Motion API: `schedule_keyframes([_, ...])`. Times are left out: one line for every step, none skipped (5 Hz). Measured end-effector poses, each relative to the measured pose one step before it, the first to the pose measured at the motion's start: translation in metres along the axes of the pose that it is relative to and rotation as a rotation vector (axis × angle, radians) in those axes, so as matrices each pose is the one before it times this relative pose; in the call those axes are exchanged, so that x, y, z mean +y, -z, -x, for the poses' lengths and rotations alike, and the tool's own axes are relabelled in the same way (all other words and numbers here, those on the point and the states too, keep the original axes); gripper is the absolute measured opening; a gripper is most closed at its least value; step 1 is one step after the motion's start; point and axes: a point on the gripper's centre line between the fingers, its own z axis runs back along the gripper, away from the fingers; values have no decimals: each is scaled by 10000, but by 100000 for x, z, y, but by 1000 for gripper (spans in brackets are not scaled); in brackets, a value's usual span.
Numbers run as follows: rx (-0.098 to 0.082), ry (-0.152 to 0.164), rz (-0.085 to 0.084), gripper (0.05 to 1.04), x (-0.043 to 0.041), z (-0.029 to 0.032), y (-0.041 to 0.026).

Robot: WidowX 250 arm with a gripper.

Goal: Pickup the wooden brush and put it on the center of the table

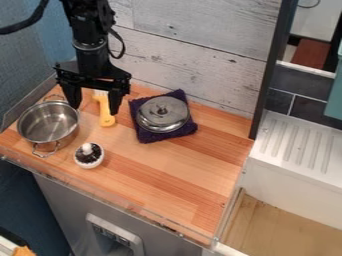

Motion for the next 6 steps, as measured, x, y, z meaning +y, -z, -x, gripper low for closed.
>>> schedule_keyframes([363, 12, -9, 1001, -160, 481, 979])
schedule_keyframes([118, -56, 4, 1001, -964, -660, 564])
schedule_keyframes([4, 32, 43, 1001, -1014, -826, 32])
schedule_keyframes([-168, -201, 19, 1001, -94, -685, -145])
schedule_keyframes([-225, -555, -72, 1001, 983, -1265, -155])
schedule_keyframes([-280, -1239, -160, 1001, 2851, -1948, 1165])
